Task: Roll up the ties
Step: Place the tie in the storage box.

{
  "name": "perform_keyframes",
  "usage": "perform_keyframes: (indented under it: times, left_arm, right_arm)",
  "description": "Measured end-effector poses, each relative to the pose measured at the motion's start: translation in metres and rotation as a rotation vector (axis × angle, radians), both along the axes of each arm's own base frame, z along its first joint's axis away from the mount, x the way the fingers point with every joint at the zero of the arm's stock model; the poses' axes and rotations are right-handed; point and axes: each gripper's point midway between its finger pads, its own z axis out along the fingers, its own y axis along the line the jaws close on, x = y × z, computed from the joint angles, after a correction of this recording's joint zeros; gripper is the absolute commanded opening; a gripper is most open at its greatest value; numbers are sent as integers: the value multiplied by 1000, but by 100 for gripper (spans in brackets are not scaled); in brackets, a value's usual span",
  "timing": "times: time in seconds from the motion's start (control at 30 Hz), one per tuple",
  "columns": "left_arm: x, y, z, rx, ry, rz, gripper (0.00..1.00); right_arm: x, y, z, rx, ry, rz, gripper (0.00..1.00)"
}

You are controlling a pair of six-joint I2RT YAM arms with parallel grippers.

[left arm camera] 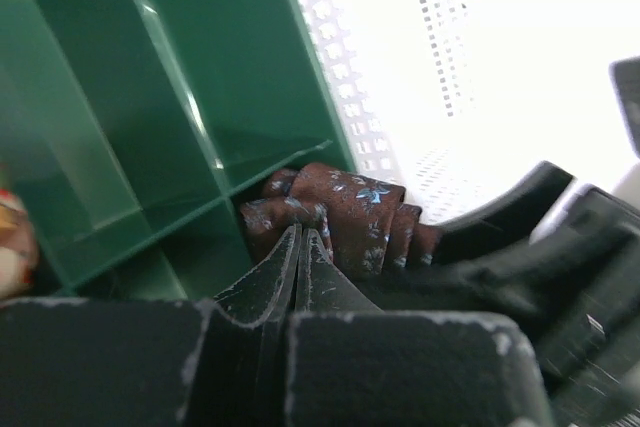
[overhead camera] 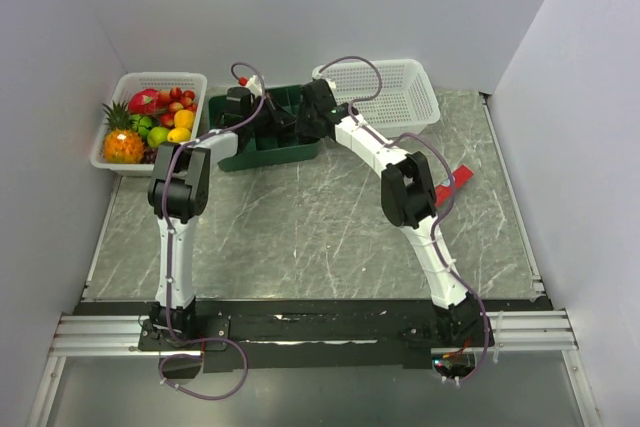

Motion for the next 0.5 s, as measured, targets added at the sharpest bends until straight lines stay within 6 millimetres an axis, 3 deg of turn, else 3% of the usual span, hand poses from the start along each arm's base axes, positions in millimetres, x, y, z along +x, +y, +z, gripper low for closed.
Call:
perform_keyframes:
  times: [0.2, 0.5]
  left_arm:
    - [6, 2, -13, 11, 13, 20, 1]
    - [11, 6, -12, 9, 1, 43, 2]
  right_arm:
    - [-7, 2, 9, 3, 1, 35, 80]
    - [-18, 4, 17, 2, 14, 73, 91]
